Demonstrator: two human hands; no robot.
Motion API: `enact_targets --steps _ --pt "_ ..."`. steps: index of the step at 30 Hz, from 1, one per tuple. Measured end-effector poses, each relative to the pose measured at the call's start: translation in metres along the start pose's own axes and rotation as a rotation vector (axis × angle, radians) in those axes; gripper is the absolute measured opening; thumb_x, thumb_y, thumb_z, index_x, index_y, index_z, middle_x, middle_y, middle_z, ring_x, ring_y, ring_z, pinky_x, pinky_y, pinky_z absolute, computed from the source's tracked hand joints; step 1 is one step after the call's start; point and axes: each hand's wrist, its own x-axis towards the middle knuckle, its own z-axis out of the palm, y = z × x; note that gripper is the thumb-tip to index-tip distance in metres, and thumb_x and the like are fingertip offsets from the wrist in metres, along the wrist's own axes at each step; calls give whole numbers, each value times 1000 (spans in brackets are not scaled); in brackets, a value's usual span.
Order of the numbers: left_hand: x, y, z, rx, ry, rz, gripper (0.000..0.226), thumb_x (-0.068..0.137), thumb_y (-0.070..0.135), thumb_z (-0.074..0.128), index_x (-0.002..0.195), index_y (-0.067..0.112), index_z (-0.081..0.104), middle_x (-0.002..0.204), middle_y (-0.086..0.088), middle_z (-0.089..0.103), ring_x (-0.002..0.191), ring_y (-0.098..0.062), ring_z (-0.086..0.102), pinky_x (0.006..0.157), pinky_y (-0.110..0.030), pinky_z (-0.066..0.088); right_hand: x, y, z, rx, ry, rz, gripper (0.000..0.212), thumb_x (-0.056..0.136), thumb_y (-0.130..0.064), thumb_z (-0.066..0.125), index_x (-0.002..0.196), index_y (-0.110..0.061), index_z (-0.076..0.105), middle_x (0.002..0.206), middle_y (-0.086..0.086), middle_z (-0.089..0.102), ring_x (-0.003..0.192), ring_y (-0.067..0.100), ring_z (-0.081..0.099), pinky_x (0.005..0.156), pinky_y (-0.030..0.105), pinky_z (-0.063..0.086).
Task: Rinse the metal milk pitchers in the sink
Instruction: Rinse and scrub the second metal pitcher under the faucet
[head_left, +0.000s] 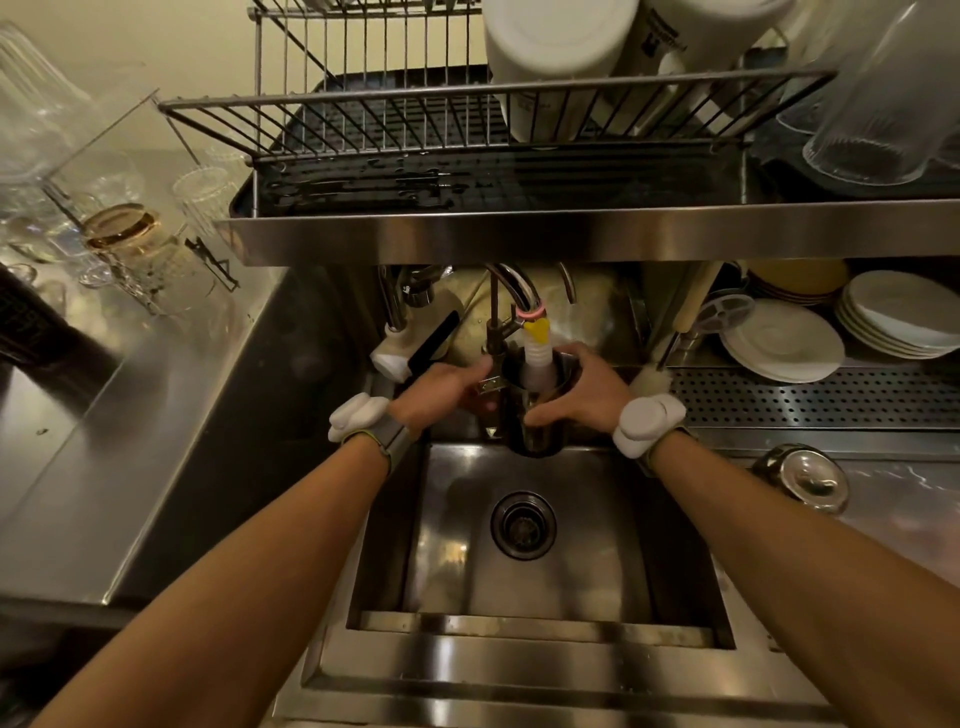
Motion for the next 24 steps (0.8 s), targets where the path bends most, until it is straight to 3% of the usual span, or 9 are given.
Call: enact_targets --steps 2,5,9,11,14,21,24 --pt "-1 -3 9 9 -49 2 32 95 37 49 78 17 65 68 3 64 65 -11 63 60 -17 47 -4 8 7 22 15 18 92 47 -26 92 124 -21 42 112 -10 55 105 11 53 80 15 38" --pt "-2 -9 16 10 -52 7 31 96 27 50 71 14 63 60 0 52 64 -14 51 67 -28 42 -10 22 11 40 -45 67 98 50 -24 92 133 -16 39 119 -8 53 117 15 50 87 20 38" --pt "0 -13 22 386 -50 57 31 94 26 52 66 18 63 63 -1 59 59 -10 52 65 -28 40 -18 39 1 -24 -151 154 106 54 -20 90 142 -13 31 144 7 42 131 20 40 99 31 42" --pt "1 -11 24 701 4 98 30 92 33 50 73 16 67 79 -6 64 75 -17 59 76 -34 42 -23 43 -2 -42 -154 195 105 55 -23 90 142 -18 32 143 7 42 121 18 47 84 28 49" --pt "-1 -6 22 1043 105 140 35 92 40 46 93 16 71 99 -8 67 97 -29 60 90 -41 33 -28 46 -3 -26 -152 229 102 57 -27 89 142 -23 32 141 5 44 108 15 50 61 18 45" --pt "-4 8 22 1327 136 263 30 91 39 46 78 17 60 92 -8 68 89 -28 62 92 -42 27 -31 44 -3 -50 -130 231 103 54 -30 89 141 -19 34 137 6 47 104 11 47 59 13 41" --pt "-8 12 25 1377 135 323 27 90 38 46 75 18 57 88 -10 68 86 -30 61 96 -43 26 -30 40 -3 -66 -115 220 103 53 -32 90 140 -19 36 135 7 49 104 12 49 66 15 44"
